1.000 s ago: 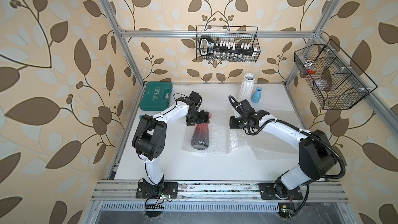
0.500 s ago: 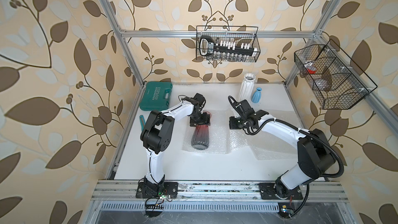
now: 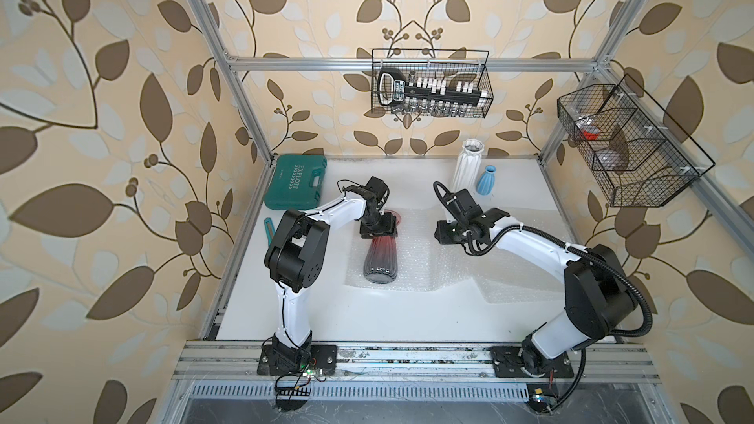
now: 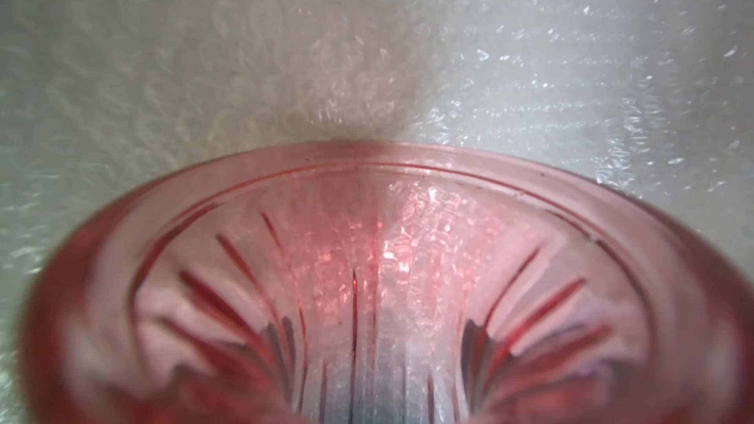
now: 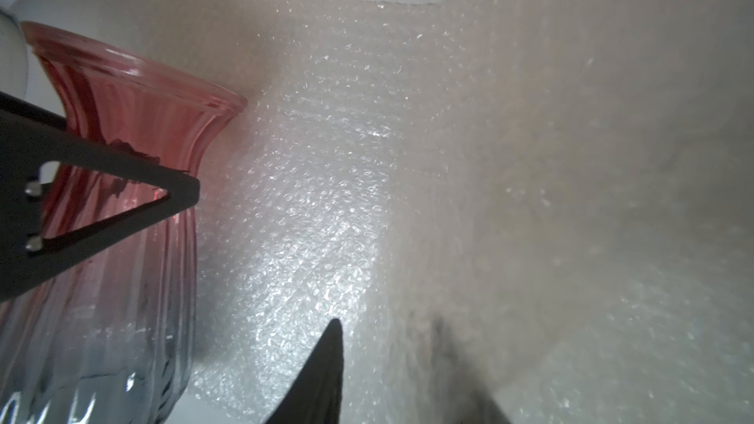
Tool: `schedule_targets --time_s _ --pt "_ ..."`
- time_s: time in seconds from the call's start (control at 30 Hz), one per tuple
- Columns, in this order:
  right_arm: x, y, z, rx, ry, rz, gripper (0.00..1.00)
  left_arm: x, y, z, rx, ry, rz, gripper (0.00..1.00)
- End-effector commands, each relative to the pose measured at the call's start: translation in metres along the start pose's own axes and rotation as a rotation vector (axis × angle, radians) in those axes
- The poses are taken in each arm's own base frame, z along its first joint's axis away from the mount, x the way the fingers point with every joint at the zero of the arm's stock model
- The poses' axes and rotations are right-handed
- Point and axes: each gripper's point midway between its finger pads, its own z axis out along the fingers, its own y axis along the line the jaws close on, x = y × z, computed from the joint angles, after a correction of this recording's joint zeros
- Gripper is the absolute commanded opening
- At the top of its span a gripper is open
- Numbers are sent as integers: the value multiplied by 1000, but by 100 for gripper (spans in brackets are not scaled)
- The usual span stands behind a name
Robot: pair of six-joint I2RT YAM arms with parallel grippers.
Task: Unwrap the vase from the bubble wrap
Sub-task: Pick up the vase from the bubble wrap.
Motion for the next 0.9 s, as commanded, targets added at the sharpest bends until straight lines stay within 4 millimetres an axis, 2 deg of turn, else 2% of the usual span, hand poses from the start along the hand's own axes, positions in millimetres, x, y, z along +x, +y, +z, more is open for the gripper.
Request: schedule_targets --time_s 0.0,0.2,0.3,0.43,0.67,0.87 --pt "-4 -19 -13 92 -40 -1 45 -5 -13 -20 38 -65 31 59" --pt "-10 -39 -30 192 -115 30 61 -9 -26 -43 92 -137 65 58" --pt "-13 -50 -40 242 -160 55 64 -10 -34 -57 126 -173 90 58" --pt "-18 -54 -54 253 -213 69 66 -10 -44 -78 167 -230 132 58" --pt "-23 -27 -59 87 -216 44 68 -9 -65 -113 257 -318 228 57" --pt "-27 9 -64 -137 -202 52 68 6 -89 -138 403 -391 370 56"
